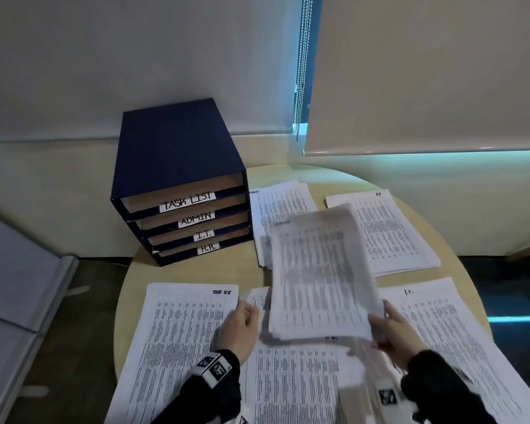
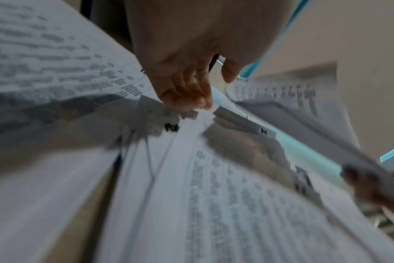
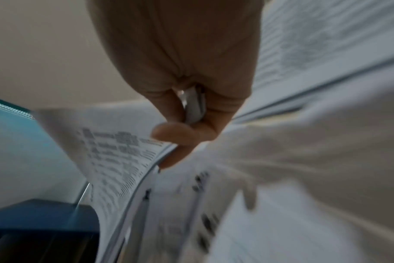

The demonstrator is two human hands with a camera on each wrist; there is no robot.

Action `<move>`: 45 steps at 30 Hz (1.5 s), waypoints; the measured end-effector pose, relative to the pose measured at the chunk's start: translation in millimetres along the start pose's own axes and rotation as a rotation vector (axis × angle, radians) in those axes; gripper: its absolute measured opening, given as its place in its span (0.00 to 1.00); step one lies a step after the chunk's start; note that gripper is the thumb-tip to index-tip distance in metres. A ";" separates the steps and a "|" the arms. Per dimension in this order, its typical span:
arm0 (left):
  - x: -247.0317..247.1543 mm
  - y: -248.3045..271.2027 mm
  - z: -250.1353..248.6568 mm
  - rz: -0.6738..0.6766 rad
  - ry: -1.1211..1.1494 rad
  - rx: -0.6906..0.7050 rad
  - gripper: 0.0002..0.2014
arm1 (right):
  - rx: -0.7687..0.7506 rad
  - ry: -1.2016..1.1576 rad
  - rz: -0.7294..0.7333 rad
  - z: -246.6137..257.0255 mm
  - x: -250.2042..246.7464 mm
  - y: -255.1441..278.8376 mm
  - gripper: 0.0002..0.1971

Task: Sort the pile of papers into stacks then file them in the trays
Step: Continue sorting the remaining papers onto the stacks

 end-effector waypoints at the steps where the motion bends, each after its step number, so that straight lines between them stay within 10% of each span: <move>1: -0.8 0.4 -3.2 -0.015 -0.114 0.073 0.10 | -0.038 0.007 -0.030 15.6 1.7 -8.9 0.14; 6: 16.8 -1.0 -8.9 0.116 -0.476 0.316 0.13 | -0.060 0.033 -0.073 56.3 36.3 -89.3 0.16; 18: 8.1 -4.7 -24.8 0.117 -0.489 0.382 0.08 | -0.108 0.360 -0.064 76.1 98.6 -199.3 0.18; 23: 3.3 -7.4 -36.3 0.156 -0.493 0.411 0.06 | -0.280 0.800 -0.070 99.7 103.9 -161.0 0.31; 27: -0.1 -8.8 -41.9 0.144 -0.510 0.440 0.06 | -0.413 0.815 -0.032 78.7 86.2 -97.7 0.13; 33: -0.9 -8.2 -47.1 0.113 -0.612 0.478 0.08 | -0.232 0.949 -0.181 -9.9 -0.8 -22.3 0.03; 39: -7.3 7.9 -58.9 -0.028 -0.595 0.581 0.11 | -0.236 0.953 -0.144 -50.7 -21.6 0.1 0.13; 45: 3.3 25.5 -48.4 0.178 -0.297 0.503 0.02 | -0.222 0.861 -0.136 -44.1 -19.7 5.2 0.29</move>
Point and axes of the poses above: each hand's wrist, its own y-axis away from the middle knuckle, its own x-axis out of the palm, z = x × y, the point moved 8 cm from there along -y, towards the middle knuckle, and after that the axes turned 12 degrees about -y, right-handed, at the moved point
